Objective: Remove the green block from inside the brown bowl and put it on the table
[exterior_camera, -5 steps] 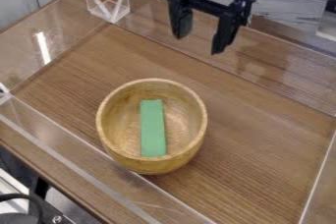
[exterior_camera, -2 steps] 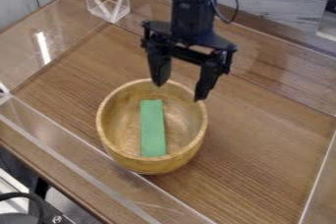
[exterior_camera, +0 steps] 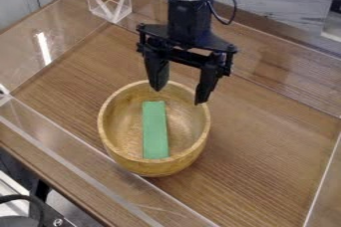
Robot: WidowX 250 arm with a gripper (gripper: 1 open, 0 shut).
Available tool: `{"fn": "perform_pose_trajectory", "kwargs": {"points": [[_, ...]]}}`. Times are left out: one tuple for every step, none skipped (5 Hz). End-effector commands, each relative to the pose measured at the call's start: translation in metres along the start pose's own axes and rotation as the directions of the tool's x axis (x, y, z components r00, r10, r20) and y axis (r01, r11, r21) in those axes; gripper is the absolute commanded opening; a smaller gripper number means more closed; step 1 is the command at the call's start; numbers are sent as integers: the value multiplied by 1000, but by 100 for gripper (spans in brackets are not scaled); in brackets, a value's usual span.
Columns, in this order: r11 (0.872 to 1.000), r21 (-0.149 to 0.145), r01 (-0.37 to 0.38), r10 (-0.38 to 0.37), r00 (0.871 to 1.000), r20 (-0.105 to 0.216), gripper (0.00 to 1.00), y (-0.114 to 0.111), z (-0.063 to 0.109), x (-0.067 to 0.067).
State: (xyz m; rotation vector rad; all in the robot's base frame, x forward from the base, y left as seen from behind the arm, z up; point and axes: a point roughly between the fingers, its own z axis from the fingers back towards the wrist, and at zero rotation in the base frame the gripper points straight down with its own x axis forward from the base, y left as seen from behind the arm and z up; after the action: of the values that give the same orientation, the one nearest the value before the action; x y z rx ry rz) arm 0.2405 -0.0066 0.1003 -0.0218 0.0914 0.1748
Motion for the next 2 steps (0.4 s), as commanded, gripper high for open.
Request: {"fn": "perform_pose_trajectory", "kwargs": {"points": [[998,0,59,-59,998,39,100,-3,7,13],[993,7,119,-119,992,31,100,-6,2,18]]}}
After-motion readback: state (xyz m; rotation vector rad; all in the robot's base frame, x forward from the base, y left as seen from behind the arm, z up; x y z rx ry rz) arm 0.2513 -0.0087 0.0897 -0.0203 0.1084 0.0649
